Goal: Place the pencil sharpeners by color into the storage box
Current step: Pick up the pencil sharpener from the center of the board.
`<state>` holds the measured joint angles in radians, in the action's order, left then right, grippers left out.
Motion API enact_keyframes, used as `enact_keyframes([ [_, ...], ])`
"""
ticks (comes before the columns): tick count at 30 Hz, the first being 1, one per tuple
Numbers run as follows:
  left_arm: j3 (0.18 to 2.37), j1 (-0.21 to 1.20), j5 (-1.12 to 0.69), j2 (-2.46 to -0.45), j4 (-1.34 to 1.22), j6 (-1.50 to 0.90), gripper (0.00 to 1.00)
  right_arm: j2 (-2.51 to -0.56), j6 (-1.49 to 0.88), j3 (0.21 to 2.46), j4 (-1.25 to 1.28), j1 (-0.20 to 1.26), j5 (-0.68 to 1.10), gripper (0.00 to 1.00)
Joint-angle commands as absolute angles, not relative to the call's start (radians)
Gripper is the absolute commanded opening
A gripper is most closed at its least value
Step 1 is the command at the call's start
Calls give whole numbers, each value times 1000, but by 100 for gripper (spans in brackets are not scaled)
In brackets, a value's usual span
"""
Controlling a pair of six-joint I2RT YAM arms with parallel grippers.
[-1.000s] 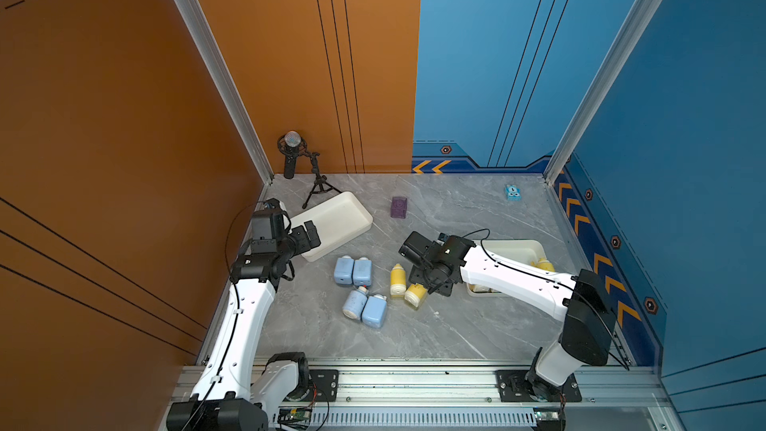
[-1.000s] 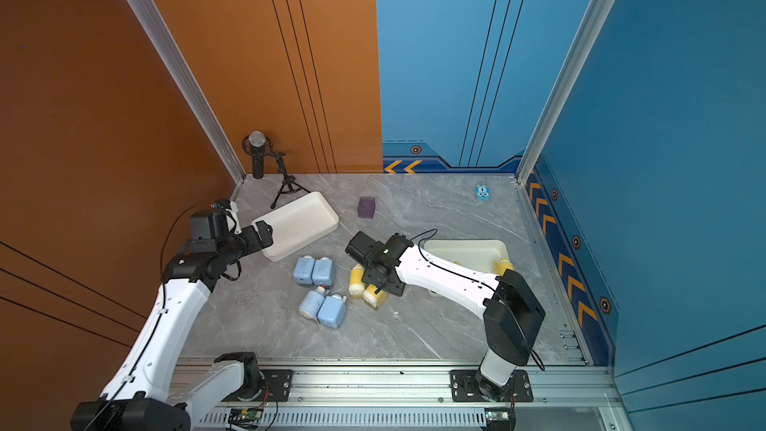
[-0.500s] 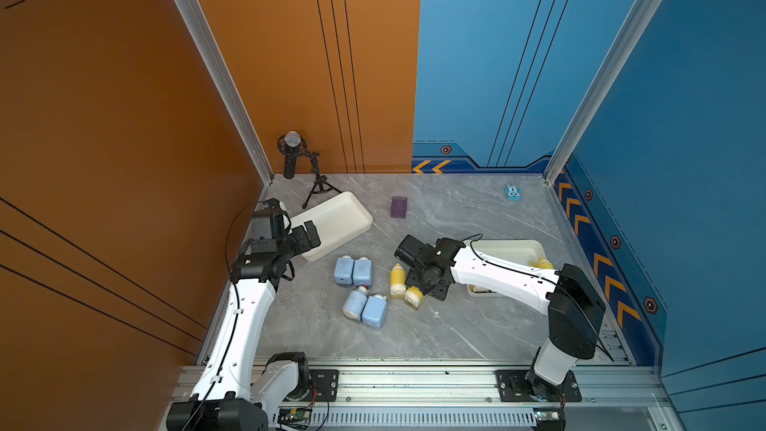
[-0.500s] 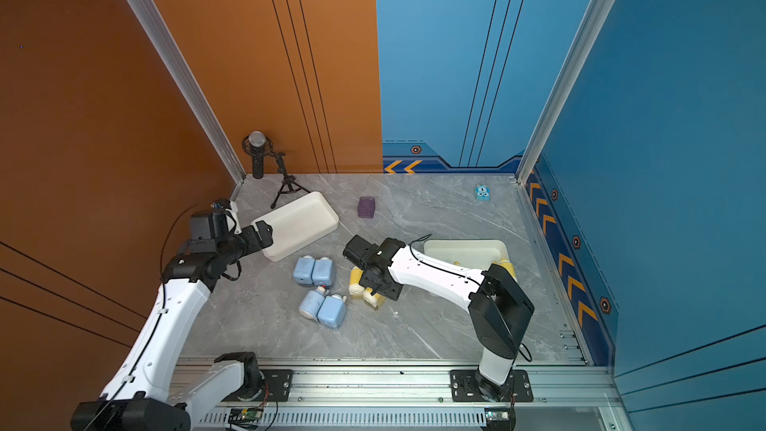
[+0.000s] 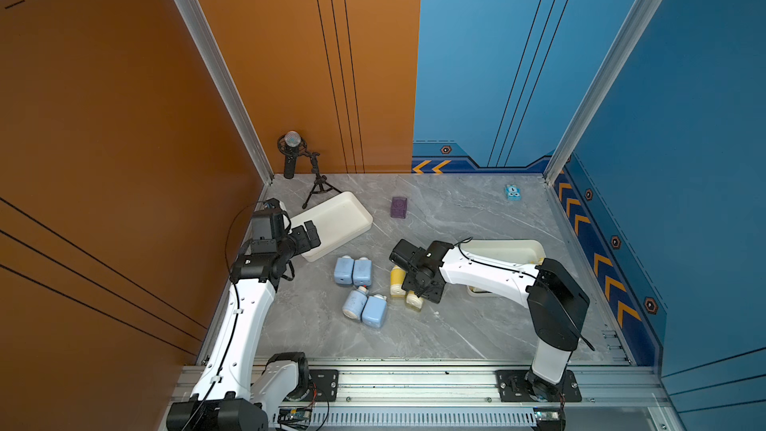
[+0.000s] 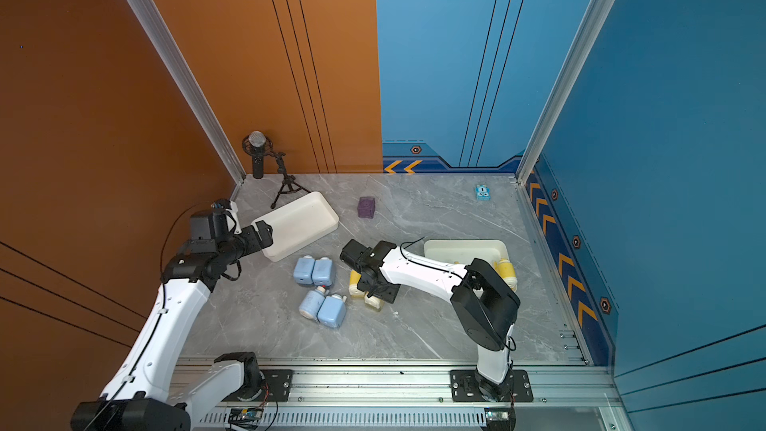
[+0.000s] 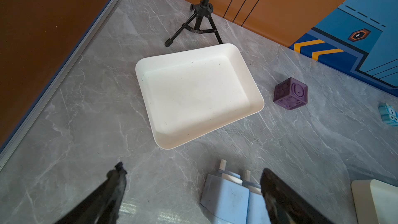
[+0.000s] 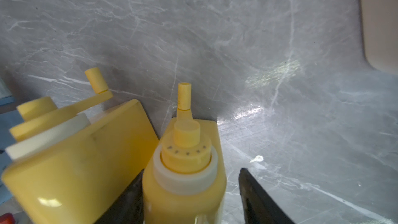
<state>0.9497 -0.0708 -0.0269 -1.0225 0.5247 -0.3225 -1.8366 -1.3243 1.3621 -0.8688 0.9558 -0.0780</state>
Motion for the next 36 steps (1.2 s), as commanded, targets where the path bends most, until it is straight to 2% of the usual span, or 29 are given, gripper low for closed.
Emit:
enact_keyframes([
  [1, 945, -71, -25, -1016, 534, -328, 98, -1870, -1308, 1355, -882, 959, -70, 63],
  [4, 945, -72, -26, -1019, 534, -328, 98, -1880, -1300, 1348, -882, 956, -68, 57],
  [10, 945, -71, -24, -1020, 534, -328, 98, -1876, -1269, 1337, -889, 955, -61, 34],
  [14, 945, -73, -22, -1017, 533, -327, 98, -1851, -1225, 1351, -936, 958, -77, 26],
  [28, 943, -69, -14, -1016, 534, -327, 98, -1689, -927, 1532, -1224, 938, -100, 20],
  [36, 943, -69, -11, -1019, 534, -324, 98, -1610, -744, 1680, -1396, 832, -104, 18],
])
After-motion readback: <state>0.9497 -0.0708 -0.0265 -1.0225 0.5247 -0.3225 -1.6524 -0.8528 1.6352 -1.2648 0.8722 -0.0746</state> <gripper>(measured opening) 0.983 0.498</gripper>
